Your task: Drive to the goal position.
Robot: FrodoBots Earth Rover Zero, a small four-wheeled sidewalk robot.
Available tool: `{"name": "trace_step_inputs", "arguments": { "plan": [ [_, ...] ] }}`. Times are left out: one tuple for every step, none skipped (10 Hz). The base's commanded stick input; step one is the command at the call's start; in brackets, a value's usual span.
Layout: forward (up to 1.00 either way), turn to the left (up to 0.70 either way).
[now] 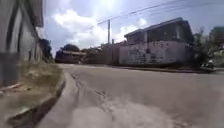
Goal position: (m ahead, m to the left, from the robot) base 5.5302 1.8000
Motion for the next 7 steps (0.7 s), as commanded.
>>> {"name": "trace_step_inputs", "arguments": {
  "plan": [
    [1.0, 0.3],
    [1.0, 0.33],
    [1.0, 0.36],
    [1.0, 0.37],
    [1.0, 0.38],
    [1.0, 0.4],
    [1.0, 0.4]
  ]
}}
